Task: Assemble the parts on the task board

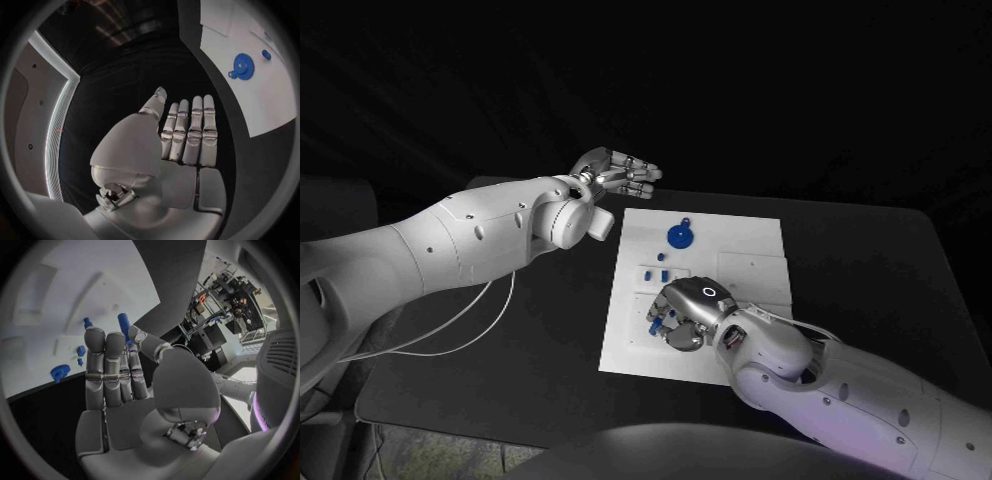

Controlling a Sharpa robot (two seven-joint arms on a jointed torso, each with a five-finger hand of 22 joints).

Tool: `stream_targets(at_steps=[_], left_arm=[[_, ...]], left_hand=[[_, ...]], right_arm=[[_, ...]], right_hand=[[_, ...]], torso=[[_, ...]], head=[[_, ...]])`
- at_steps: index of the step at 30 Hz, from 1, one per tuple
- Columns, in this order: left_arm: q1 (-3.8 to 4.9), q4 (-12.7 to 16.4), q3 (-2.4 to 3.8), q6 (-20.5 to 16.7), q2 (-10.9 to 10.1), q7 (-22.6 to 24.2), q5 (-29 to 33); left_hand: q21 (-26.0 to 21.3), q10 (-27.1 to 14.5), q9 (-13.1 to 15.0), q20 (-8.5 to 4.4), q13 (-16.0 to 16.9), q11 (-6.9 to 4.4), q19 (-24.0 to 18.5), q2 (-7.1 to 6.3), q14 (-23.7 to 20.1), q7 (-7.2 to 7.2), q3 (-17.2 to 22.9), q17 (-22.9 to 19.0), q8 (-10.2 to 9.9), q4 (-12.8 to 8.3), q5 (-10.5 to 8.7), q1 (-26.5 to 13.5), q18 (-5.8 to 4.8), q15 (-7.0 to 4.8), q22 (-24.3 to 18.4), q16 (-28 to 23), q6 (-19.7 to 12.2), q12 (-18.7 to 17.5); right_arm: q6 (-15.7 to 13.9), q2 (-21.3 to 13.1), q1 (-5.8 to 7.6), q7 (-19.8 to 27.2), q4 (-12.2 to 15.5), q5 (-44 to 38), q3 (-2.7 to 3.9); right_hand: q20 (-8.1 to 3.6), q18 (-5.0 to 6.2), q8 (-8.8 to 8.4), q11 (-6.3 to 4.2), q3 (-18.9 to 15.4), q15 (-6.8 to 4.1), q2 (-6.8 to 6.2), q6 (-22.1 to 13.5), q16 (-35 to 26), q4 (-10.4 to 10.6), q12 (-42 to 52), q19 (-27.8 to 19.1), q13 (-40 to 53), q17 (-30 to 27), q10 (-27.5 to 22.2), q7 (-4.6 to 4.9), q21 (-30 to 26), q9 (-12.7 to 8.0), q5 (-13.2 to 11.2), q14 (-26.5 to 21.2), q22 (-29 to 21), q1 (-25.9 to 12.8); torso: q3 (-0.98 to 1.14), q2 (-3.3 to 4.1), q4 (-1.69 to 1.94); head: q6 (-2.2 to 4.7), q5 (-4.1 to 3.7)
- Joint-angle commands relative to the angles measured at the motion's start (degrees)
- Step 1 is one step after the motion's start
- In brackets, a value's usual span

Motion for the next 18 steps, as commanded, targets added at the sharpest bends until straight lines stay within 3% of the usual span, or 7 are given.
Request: stream_targets(at_steps=[1, 18], left_arm=[[0.0, 0.1, 0.01, 0.9, 0.2, 0.3, -0.2], [-0.04, 0.2, -0.02, 1.0, 0.1, 0.3, -0.2]], left_hand=[[0.2, 0.0, 0.0, 0.04, -0.1, 0.14, 0.3, 0.43, -0.3, -0.02, 0.0, 0.0, -0.2, 0.2, -0.39, 0.0, 0.95, 0.11, -0.1, -0.2, -0.4, -0.3], [0.2, 0.0, 0.0, 0.04, -0.1, 0.14, 0.3, 0.43, -0.3, -0.02, 0.0, 0.0, -0.2, 0.2, -0.39, 0.0, 0.95, 0.11, -0.1, -0.2, -0.4, -0.3]], right_arm=[[1.1, 0.2, -0.03, 0.6, -0.2, -1.5, -0.19], [-0.1, 1.5, -0.12, -1.2, -2.1, -3.6, -0.78]], right_hand=[[-0.35, 0.86, 0.29, -2.19, 0.0, -0.29, 0.54, 0.3, -0.3, -0.4, 0.4, 2.0, 0.2, 0.1, 2.5, 0.12, -0.3, 0.0, 0.2, 0.0, 0.0, 0.0], [-0.44, 0.91, 0.27, -2.21, 0.4, -0.38, 0.52, 0.4, -0.3, -0.7, 0.4, 2.1, 0.2, 0.3, 2.7, 0.08, -0.4, 0.0, 0.2, 0.1, 0.5, -0.2]], torso=[[-0.02, 0.02, -0.02], [-0.04, 0.03, 0.01]], head=[[-0.07, 0.08], [-0.14, 0.11]])
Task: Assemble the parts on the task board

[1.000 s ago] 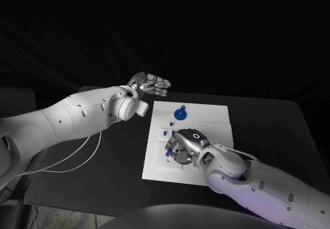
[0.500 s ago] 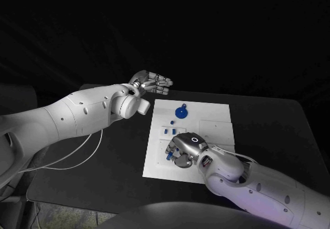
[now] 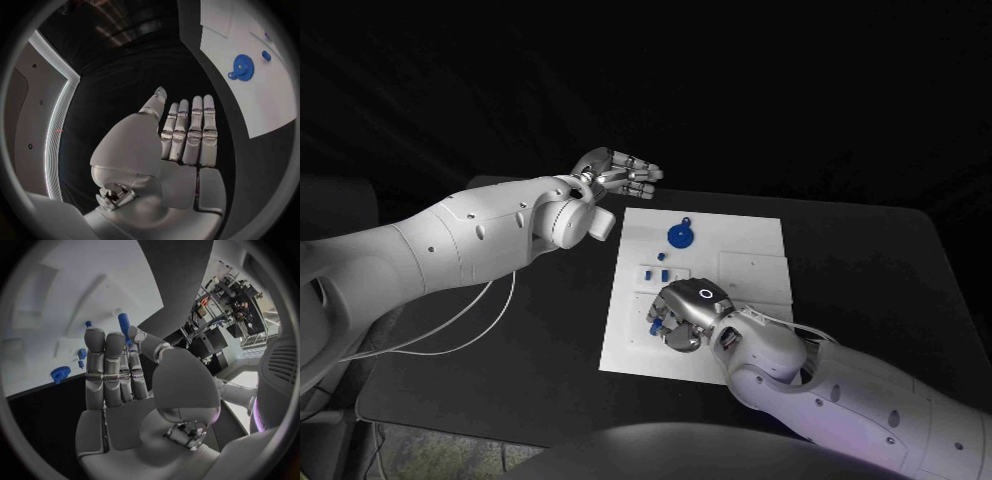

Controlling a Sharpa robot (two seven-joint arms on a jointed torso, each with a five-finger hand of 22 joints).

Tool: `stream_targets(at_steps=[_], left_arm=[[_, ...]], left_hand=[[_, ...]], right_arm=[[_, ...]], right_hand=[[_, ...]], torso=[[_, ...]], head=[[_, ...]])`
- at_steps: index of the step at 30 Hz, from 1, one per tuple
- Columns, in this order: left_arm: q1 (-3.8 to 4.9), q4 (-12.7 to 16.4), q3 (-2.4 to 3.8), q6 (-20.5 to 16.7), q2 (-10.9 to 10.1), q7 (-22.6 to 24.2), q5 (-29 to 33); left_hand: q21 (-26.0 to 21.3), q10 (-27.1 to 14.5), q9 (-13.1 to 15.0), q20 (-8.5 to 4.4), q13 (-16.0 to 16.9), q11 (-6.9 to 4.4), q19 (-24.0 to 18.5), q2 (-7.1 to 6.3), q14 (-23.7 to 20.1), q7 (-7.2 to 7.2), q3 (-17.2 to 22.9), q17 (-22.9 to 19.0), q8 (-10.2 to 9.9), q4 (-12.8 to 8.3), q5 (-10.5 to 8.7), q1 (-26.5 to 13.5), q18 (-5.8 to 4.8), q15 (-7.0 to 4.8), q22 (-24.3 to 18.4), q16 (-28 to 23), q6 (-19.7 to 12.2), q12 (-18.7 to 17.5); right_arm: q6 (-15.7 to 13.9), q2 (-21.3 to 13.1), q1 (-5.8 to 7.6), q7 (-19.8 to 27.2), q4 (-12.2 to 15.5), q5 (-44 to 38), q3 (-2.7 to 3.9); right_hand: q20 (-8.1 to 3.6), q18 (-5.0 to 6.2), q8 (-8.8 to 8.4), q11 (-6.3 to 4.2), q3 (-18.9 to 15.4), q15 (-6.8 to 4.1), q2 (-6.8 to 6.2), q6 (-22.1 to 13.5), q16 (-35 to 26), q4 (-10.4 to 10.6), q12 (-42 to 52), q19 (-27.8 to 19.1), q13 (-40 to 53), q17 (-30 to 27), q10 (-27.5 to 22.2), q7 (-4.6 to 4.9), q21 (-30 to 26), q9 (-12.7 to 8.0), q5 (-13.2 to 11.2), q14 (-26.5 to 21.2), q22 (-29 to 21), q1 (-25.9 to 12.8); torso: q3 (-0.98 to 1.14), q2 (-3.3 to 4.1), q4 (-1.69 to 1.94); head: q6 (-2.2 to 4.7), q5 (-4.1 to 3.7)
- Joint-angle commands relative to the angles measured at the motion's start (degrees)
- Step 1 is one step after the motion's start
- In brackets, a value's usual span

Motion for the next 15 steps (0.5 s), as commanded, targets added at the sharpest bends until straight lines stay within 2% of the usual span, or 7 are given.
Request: stream_targets(at_steps=[1, 15], left_arm=[[0.01, 0.2, 0.03, 0.8, 0.1, 0.3, -0.1], [0.0, 0.3, 0.02, 1.2, 0.1, 0.3, -0.1]], left_hand=[[0.2, 0.0, 0.0, 0.04, -0.1, 0.14, 0.3, 0.44, -0.3, -0.02, 0.0, 0.0, -0.2, 0.2, -0.39, 0.0, 0.95, 0.11, -0.1, -0.2, -0.4, -0.3], [0.2, -0.1, 0.0, 0.05, -0.1, 0.15, 0.3, 0.51, -0.3, 0.0, -0.2, 0.0, -0.2, 0.4, -0.39, 0.0, 0.95, 0.11, -0.3, -0.2, -0.5, -0.3]], right_arm=[[0.0, 0.3, -0.11, -0.5, -0.4, -1.6, -0.14], [1.1, 1.0, -0.24, -0.9, -2.2, -2.3, -0.78]], right_hand=[[-0.3, 0.91, 0.28, -2.21, 0.1, -0.41, 0.52, 0.4, -0.3, -0.1, 0.1, 2.3, 0.2, 0.1, 2.7, 0.03, -0.4, 0.0, 0.3, 0.1, 0.1, -0.2], [-0.33, 0.95, 0.28, -2.2, 0.2, -0.44, 0.52, 0.4, -0.3, -0.2, 0.1, 2.3, 0.2, 0.1, 2.6, 0.04, -0.6, 0.0, 0.3, 0.1, 0.2, -0.3]], torso=[[0.0, 0.01, 0.02], [0.0, 0.0, -0.03]], head=[[-0.09, 0.03], [-0.05, -0.03]])
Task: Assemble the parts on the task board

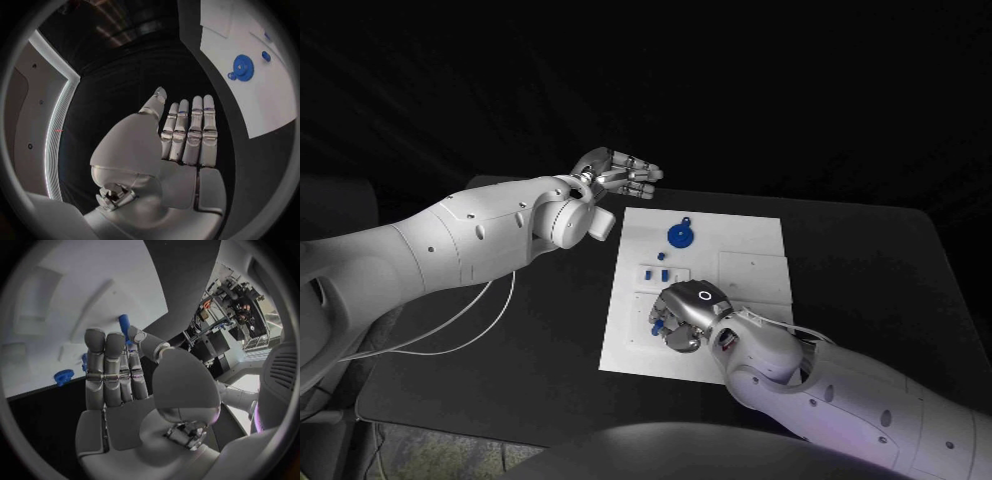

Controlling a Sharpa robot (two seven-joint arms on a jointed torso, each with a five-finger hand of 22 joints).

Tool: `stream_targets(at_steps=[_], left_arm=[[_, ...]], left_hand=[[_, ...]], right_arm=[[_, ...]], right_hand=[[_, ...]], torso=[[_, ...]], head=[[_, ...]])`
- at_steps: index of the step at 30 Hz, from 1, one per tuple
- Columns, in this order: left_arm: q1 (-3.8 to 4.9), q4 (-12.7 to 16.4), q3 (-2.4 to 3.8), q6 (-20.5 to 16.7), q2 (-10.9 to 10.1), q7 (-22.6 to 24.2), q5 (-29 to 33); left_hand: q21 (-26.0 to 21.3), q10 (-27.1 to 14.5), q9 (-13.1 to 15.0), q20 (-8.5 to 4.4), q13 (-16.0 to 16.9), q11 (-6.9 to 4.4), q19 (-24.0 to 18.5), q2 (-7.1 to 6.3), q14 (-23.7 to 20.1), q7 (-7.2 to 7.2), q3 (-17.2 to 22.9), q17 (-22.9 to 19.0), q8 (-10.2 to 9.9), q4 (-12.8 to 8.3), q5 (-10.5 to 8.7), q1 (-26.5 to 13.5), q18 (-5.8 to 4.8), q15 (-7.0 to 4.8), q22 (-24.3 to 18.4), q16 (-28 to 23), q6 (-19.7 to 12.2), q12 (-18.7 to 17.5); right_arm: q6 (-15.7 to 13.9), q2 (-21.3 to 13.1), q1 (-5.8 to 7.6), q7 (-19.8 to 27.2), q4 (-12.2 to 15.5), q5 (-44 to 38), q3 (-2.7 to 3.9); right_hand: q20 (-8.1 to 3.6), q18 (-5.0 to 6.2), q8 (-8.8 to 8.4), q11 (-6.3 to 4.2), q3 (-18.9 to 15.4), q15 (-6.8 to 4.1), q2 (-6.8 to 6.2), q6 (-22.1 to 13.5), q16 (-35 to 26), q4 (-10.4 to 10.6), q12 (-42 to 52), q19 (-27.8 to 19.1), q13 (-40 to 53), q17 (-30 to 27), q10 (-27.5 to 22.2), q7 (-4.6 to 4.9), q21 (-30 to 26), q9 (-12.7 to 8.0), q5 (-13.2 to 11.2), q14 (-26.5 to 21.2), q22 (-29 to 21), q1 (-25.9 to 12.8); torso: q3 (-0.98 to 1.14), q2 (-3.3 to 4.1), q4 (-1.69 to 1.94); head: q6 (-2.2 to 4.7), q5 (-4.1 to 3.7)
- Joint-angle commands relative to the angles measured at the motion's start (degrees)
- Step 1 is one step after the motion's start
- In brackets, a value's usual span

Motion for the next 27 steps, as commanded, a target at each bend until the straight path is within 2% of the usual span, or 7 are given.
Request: stream_targets(at_steps=[1, 7, 14, 20, 23, 27], left_arm=[[0.02, 0.2, 0.03, 1.1, 0.1, 0.3, -0.1], [0.01, 0.4, 0.03, 1.2, 0.1, 0.3, -0.1], [0.01, 0.4, 0.03, 1.2, 0.0, 0.3, -0.1], [0.01, 0.4, 0.03, 1.2, 0.0, 0.3, -0.1], [0.01, 0.4, 0.03, 1.2, 0.1, 0.3, -0.1], [0.01, 0.3, 0.03, 1.2, 0.1, 0.3, -0.1]], left_hand=[[0.2, -0.1, 0.0, 0.07, -0.1, 0.17, 0.3, 0.46, -0.3, 0.02, -0.1, 0.0, -0.2, 0.3, -0.4, -0.1, 0.93, 0.14, -0.1, -0.2, -0.6, -0.3], [0.2, -0.1, 0.0, 0.07, -0.1, 0.17, 0.3, 0.46, -0.3, 0.02, -0.1, 0.0, -0.2, 0.3, -0.4, -0.1, 0.93, 0.14, -0.1, -0.2, -0.6, -0.3], [0.2, -0.1, 0.0, 0.07, -0.1, 0.17, 0.3, 0.46, -0.3, 0.02, -0.1, 0.0, -0.2, 0.3, -0.4, -0.1, 0.93, 0.14, -0.1, -0.2, -0.6, -0.3], [0.2, -0.1, 0.0, 0.07, -0.1, 0.17, 0.3, 0.46, -0.3, 0.02, -0.1, 0.0, -0.2, 0.3, -0.4, -0.1, 0.93, 0.14, -0.1, -0.2, -0.6, -0.3], [0.2, -0.1, 0.0, 0.07, -0.1, 0.17, 0.3, 0.46, -0.3, 0.02, -0.1, 0.0, -0.2, 0.3, -0.4, -0.1, 0.93, 0.14, -0.1, -0.2, -0.6, -0.3], [0.2, -0.1, 0.0, 0.07, -0.1, 0.17, 0.3, 0.46, -0.3, 0.02, -0.1, 0.0, -0.2, 0.3, -0.4, -0.1, 0.93, 0.14, -0.1, -0.2, -0.6, -0.3]], right_arm=[[1.1, 0.2, -0.12, -0.5, -0.4, -1.2, -0.35], [0.3, 0.5, -0.12, -2.0, -0.8, -2.8, -0.89], [-0.8, 0.5, -0.15, -3.5, -0.6, -3.9, -1.04], [-0.2, 0.7, -0.16, -2.8, -0.5, -3.3, -1.1], [-0.2, 0.8, -0.15, -2.0, -0.6, -2.6, -1.46], [0.3, 1.0, -0.14, -1.3, -0.9, -1.8, -1.97]], right_hand=[[-0.33, 0.95, 0.2, -2.2, 0.3, -0.46, 0.52, 0.4, -0.3, -0.2, 0.1, 2.3, 0.2, 0.1, 2.6, 0.03, -0.3, 0.1, 0.4, 0.1, 0.1, -0.3], [-0.33, 0.94, 0.21, -2.21, 0.4, -0.46, 0.49, 0.4, -0.3, -0.3, 0.1, 2.3, 0.2, 0.1, 2.7, 0.01, -0.1, 0.1, 0.4, 0.1, 0.2, -0.2], [-0.39, 0.97, 0.21, -2.23, 0.7, -0.53, 0.34, 0.6, -0.3, -0.3, 0.1, 2.4, 0.2, 0.2, 2.8, -0.03, 0.1, 0.1, 0.4, 0.1, 0.5, -0.3], [-0.35, 0.98, 0.18, -2.2, 0.7, -0.48, 0.2, 0.5, -0.3, -0.3, 0.0, 2.3, 0.2, 0.2, 2.7, 0.01, -0.1, 0.0, 0.4, 0.1, 0.5, -0.3], [0.03, 1.05, 0.19, -2.05, 1.2, -0.13, -0.14, 0.0, -0.4, -0.3, 0.1, 2.2, 0.3, -0.1, 2.2, 0.18, -0.8, 0.0, 0.8, 0.1, 0.4, -0.9], [0.48, 0.96, 0.13, -2.07, -2.2, 0.22, -1.01, -0.9, -0.4, 0.4, 0.0, 2.1, 0.2, -0.6, 1.1, 0.34, -2.0, 0.0, 2.1, 0.1, -0.1, -1.9]], torso=[[0.02, 0.0, -0.01], [0.06, 0.01, -0.01], [0.05, 0.02, -0.03], [-0.03, -0.03, -0.02], [-0.05, -0.04, -0.04], [-0.03, -0.03, -0.02]], head=[[0.0, -0.04], [-0.06, -0.01], [-0.13, 0.01], [0.0, -0.07], [-0.04, -0.14], [0.0, -0.27]])
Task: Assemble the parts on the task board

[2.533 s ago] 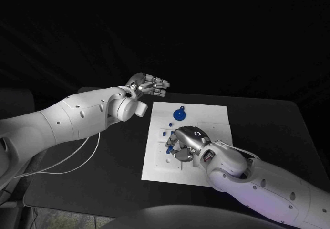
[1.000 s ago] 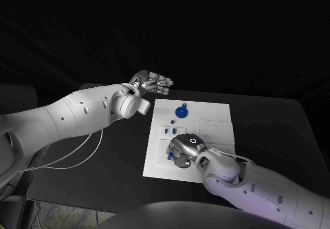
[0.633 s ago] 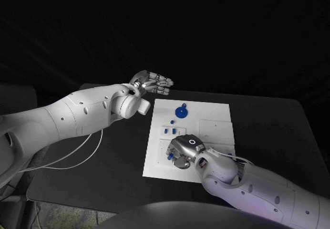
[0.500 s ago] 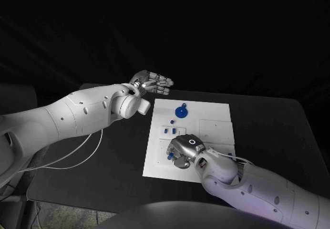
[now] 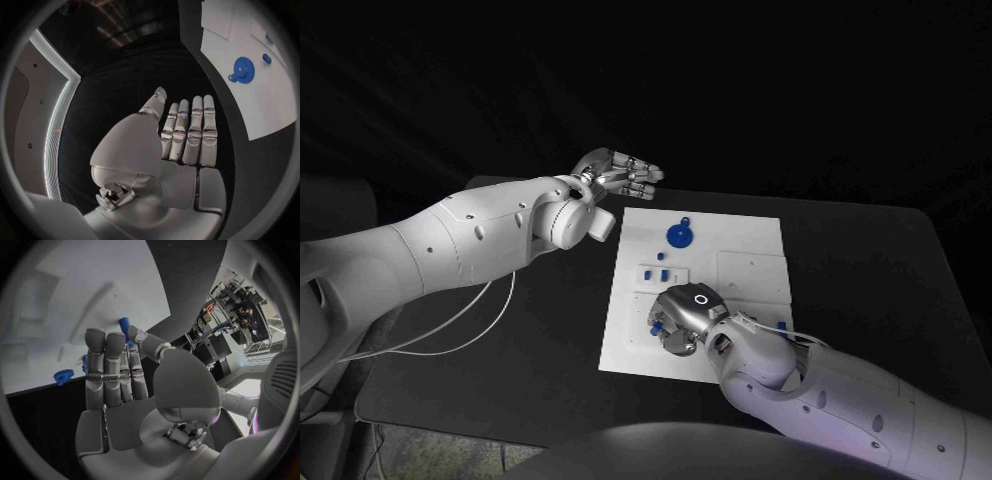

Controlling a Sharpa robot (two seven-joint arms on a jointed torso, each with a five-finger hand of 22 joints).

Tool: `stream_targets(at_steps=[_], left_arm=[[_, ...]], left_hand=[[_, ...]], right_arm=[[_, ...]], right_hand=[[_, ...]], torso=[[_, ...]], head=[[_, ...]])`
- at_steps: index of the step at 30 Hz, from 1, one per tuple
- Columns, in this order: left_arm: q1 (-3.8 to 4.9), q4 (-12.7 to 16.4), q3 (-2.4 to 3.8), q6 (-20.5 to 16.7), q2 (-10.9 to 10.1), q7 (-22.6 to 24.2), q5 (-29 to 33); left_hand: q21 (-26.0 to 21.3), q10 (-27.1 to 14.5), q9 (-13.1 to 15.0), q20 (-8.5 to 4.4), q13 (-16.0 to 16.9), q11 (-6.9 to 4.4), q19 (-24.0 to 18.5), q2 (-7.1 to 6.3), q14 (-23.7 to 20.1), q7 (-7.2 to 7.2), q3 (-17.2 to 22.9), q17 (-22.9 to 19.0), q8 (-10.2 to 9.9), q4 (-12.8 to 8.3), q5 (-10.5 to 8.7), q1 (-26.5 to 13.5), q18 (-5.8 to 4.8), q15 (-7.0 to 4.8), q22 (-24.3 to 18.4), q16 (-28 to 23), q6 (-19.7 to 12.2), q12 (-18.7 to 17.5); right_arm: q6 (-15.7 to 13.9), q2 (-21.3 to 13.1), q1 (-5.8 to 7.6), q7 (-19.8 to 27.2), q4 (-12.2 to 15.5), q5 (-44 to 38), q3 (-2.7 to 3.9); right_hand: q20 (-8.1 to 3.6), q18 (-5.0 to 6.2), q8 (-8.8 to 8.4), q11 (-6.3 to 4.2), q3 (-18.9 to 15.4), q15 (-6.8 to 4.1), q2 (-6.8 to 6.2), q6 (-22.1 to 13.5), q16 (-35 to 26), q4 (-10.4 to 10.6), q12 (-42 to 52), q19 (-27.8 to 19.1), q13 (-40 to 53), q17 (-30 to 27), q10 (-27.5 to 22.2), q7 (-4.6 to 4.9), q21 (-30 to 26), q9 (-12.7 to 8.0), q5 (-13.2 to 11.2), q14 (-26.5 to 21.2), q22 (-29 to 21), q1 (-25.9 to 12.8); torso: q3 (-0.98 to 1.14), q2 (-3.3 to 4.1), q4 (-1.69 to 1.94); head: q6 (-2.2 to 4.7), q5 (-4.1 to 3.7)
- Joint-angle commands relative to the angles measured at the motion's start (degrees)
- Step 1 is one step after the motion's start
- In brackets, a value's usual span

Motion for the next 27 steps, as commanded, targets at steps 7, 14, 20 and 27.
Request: stream_targets(at_steps=[7, 14, 20, 27], left_arm=[[0.03, 0.1, 0.03, 0.8, 0.1, 0.3, -0.1], [0.03, 0.1, 0.03, 0.9, 0.1, 0.2, -0.1], [0.03, 0.1, 0.03, 0.9, 0.1, 0.1, -0.1], [0.03, 0.1, 0.03, 1.1, 0.0, -0.1, -0.1]], left_hand=[[0.2, -0.1, 0.0, 0.1, -0.1, 0.18, 0.2, 0.48, -0.4, 0.03, -0.2, 0.0, -0.2, 0.3, -0.41, -0.1, 0.93, 0.16, -0.2, -0.2, -0.6, -0.3], [0.2, -0.1, 0.0, 0.1, -0.1, 0.18, 0.2, 0.48, -0.4, 0.03, -0.2, 0.0, -0.2, 0.3, -0.41, -0.1, 0.93, 0.16, -0.2, -0.2, -0.6, -0.3], [0.2, -0.2, 0.0, 0.12, -0.1, 0.2, 0.2, 0.5, -0.5, 0.06, -0.3, 0.0, -0.2, 0.3, -0.41, -0.1, 0.94, 0.18, -0.2, -0.2, -0.6, -0.3], [0.2, -0.2, 0.0, 0.12, -0.1, 0.2, 0.2, 0.5, -0.5, 0.06, -0.3, 0.0, -0.2, 0.3, -0.41, -0.1, 0.94, 0.18, -0.2, -0.2, -0.6, -0.3]], right_arm=[[1.6, 0.4, -0.22, 1.4, -0.7, 1.4, -1.22], [-1.3, 0.3, -0.22, 0.8, -0.7, 1.5, -1.45], [-3.8, 0.2, -0.22, 0.5, -0.7, 1.8, -1.49], [-7.7, -0.2, -0.23, 0.3, -0.5, 2.8, -1.51]], right_hand=[[0.85, 1.0, 0.18, -1.32, -4.1, 1.07, -0.87, -3.0, 0.4, 0.5, 0.1, 2.3, -0.3, -0.7, -0.9, 0.6, -1.5, -0.7, -0.3, -0.1, -1.0, -0.4], [1.63, 1.57, 0.15, 0.16, -2.7, 2.03, -2.62, -5.3, 0.8, 0.5, 0.1, 2.3, -0.5, -1.0, -5.7, 1.31, -1.7, -0.9, -0.3, -0.1, -1.3, -1.0], [2.31, 2.45, 0.16, 0.9, -1.4, 2.54, -4.38, -6.4, 1.1, 0.6, 0.1, 2.2, -0.5, -1.6, -8.3, 1.57, -2.4, -0.9, -0.5, -0.4, -1.8, -1.1], [2.59, 3.57, 0.18, 1.92, -5.5, 2.71, -6.12, -9.3, 0.7, 1.3, 0.2, 1.6, -0.4, -2.6, -13.1, 0.62, -6.8, -1.1, -0.9, -1.5, -3.8, -0.6]], torso=[[0.05, 0.03, 0.03], [0.08, 0.02, -0.02], [0.08, 0.01, -0.02], [0.07, 0.02, -0.02]], head=[[-0.01, -0.08], [-0.02, -0.07], [0.01, -0.19], [0.05, -0.42]])
